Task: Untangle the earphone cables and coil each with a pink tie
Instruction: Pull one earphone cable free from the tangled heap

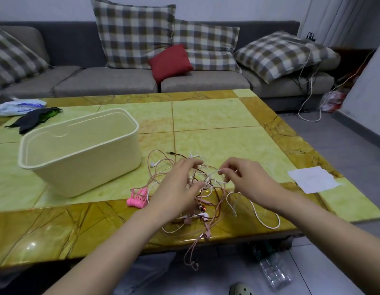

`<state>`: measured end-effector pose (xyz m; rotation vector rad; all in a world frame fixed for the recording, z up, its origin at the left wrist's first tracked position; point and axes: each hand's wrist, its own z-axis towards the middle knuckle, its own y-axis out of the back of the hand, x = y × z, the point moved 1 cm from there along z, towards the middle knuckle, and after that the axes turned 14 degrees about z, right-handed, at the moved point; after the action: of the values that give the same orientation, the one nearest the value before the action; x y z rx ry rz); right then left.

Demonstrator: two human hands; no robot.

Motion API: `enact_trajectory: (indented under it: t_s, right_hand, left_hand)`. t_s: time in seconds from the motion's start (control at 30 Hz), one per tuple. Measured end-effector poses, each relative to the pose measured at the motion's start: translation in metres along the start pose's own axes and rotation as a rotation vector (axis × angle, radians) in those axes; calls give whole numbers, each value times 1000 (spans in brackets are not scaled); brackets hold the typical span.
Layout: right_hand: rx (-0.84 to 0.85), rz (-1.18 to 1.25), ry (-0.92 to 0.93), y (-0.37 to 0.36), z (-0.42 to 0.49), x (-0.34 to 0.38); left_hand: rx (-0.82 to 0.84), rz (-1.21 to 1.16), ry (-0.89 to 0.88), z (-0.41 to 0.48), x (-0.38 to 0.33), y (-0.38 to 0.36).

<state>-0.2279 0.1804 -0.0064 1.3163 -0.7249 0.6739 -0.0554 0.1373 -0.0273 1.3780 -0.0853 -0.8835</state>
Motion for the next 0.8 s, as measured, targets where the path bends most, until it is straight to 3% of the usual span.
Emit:
enact_trajectory:
  t_s: [0.13,0.27,0.33,0.5,0.8]
  right_hand:
    - [83,-3,40,-13,-11,0]
    - [-18,-36,-45,-3,-17,-24]
    - [-49,-97,-118,4,-19,-41]
    - [94,-228,-288,7,-25,-75]
    - [134,-394,-276,3,-28,-75]
  left_hand:
    - [132,-44,-16,2,-16,-8]
    - [106,-35,8,1,-15,-8]
    - [103,37,7,-1,-14,-8]
    - [199,231,2,-3,-13,-14]
    - [251,405,-7,-7,-9,-18]
